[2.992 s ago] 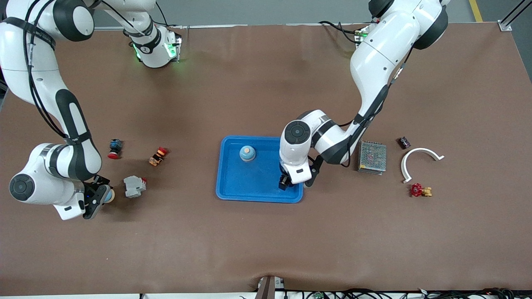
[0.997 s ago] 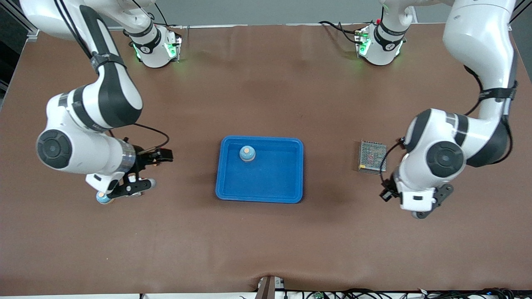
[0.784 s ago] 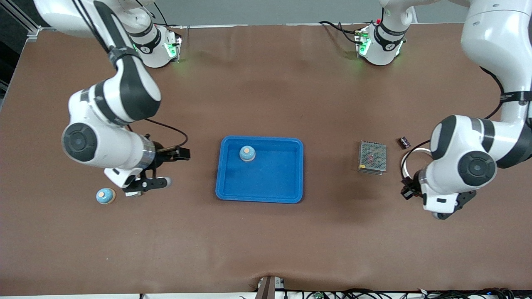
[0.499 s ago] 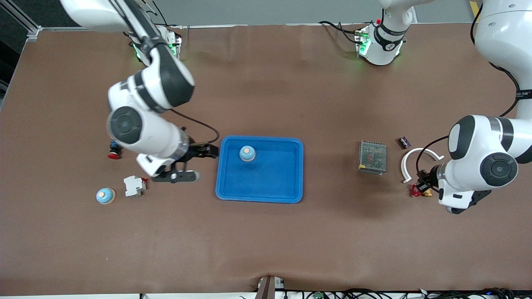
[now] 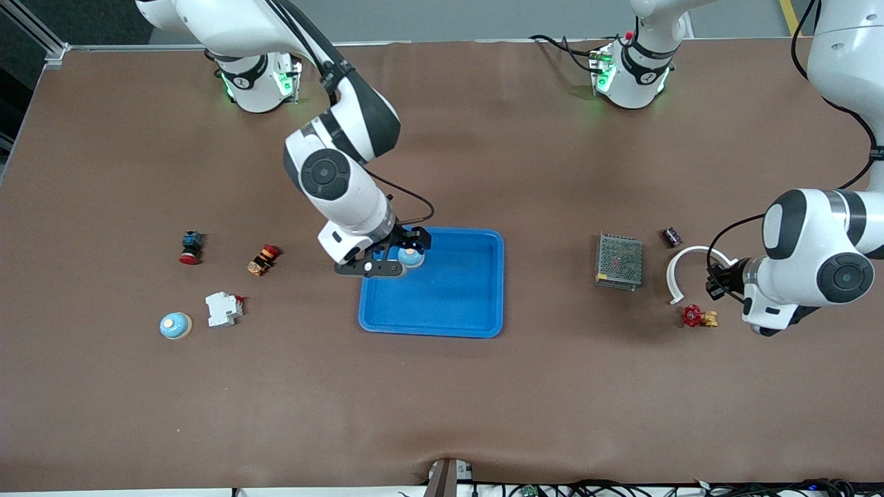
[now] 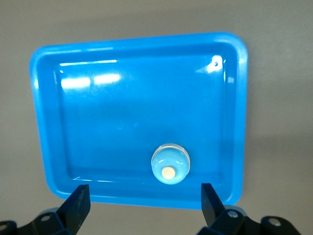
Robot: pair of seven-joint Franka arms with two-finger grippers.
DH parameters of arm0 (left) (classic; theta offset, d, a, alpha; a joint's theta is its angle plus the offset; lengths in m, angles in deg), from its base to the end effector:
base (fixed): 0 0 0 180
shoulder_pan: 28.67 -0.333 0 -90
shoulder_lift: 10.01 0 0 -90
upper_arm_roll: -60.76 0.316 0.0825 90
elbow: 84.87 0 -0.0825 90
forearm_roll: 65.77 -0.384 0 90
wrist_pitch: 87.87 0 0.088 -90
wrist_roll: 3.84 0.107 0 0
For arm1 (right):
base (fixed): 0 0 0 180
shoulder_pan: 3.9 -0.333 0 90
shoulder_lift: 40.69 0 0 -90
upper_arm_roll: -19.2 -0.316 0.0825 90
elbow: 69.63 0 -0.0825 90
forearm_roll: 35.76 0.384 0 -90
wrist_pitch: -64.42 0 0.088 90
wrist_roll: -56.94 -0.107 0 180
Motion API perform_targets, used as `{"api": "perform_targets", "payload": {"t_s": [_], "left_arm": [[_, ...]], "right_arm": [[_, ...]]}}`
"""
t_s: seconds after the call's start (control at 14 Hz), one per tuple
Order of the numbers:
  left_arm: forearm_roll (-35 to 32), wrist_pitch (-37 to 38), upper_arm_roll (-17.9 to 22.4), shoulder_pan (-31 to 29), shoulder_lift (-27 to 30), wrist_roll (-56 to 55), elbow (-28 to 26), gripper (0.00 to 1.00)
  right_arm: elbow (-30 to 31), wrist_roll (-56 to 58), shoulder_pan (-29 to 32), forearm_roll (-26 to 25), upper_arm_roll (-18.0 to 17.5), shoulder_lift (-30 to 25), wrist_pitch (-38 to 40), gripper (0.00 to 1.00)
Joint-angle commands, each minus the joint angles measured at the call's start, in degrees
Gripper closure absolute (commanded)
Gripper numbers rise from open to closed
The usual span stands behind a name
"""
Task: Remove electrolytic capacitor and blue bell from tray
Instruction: 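Carry the capacitor toward the arc while the right gripper grasps the second bell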
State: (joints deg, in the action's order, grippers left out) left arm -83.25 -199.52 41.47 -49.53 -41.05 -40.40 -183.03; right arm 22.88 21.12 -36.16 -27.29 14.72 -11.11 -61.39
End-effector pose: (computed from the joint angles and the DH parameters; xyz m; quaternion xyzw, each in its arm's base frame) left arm 0.6363 0.0559 0.2698 -0.9549 -0.2618 0.1130 0.0826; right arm 0.5555 0.4124 0.3334 -0.9955 0.0389 0.0212 0.0841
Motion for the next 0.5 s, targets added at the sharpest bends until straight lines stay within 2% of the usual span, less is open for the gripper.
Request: {"api": "perform_targets", "payload": {"t_s": [0.0,0.14,0.28,0.43], "left_arm": [[-0.5,-5.7,-0.1,-2.0,1.5,1.3,-6.0,1.0],[-1.7,-10.5,-0.1,-3.4,0.5,1.3,-8.0,1.0],[-4.4,-15.0,0.1,-3.9,-1.5,1.3,-8.5,1.0],[-7.3,-17.2,0.2,-5.6,-3.3,1.3,-8.5,1.0]], "right_arm": [[2.7,-2.0,-1.5,-1.5,1.0,0.1,-3.0,0.0],[2.8,-4.1,-2.3,-3.9,1.0,1.4,-3.3,0.0],[2.8,-6.3,-3.5,-8.7,1.0,3.3,-3.6,0.0],[2.7,-9.0,-4.0,-10.3,0.9,4.9,-5.7,0.0]]}}
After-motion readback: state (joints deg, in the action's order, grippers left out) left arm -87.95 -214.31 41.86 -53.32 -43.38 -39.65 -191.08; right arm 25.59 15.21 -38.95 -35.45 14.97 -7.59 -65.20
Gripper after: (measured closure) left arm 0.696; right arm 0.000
